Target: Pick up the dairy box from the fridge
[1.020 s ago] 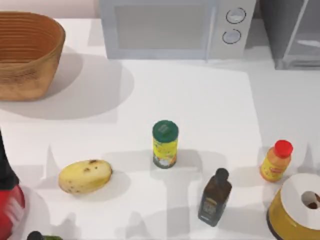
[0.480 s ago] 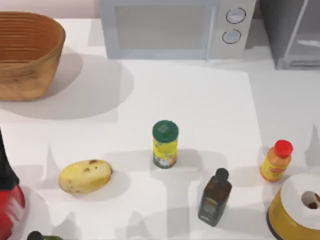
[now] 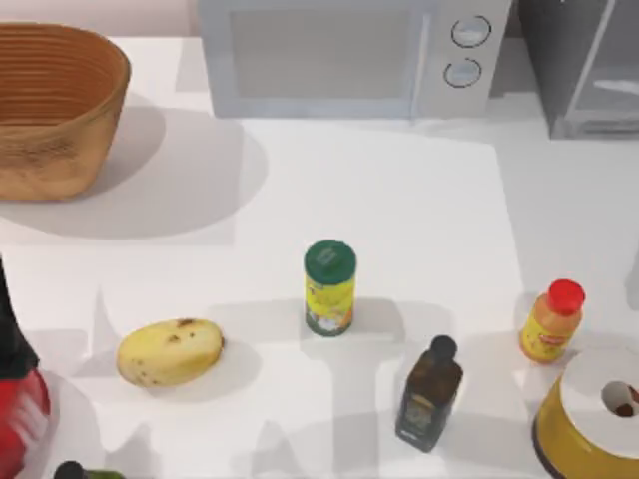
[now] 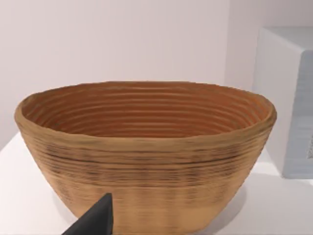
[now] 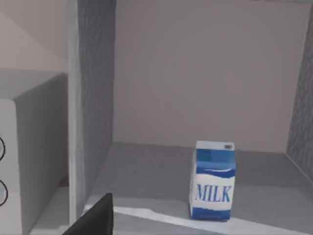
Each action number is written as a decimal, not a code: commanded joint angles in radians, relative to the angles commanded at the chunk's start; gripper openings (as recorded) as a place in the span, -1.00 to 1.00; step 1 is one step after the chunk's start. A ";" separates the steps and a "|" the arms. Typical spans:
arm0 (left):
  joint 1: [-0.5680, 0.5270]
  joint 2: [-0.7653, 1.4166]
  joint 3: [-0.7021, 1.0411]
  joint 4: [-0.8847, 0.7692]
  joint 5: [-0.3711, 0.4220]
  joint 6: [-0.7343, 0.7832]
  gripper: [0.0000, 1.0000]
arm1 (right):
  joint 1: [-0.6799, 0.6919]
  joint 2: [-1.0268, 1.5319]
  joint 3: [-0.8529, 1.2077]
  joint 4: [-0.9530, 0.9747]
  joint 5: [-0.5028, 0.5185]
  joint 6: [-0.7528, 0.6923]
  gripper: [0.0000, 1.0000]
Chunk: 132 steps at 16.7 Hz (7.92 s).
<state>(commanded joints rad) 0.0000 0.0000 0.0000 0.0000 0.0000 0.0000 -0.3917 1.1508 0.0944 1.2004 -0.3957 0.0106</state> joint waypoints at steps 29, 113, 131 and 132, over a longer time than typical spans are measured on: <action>0.000 0.000 0.000 0.000 0.000 0.000 1.00 | 0.185 1.005 0.638 0.237 0.092 0.080 1.00; 0.000 0.000 0.000 0.000 0.000 0.000 1.00 | 0.170 0.647 0.629 -0.117 0.204 -0.006 -1.00; 0.000 0.000 0.000 0.000 0.000 0.000 1.00 | 0.377 -1.062 -0.057 -1.138 0.382 -0.009 -1.00; 0.000 0.000 0.000 0.000 0.000 0.000 1.00 | 0.383 -1.100 -0.073 -1.164 0.388 -0.010 -1.00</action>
<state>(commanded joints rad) 0.0000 0.0000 0.0000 0.0000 0.0000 0.0000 -0.0089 0.0506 0.0216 0.0360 -0.0077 0.0010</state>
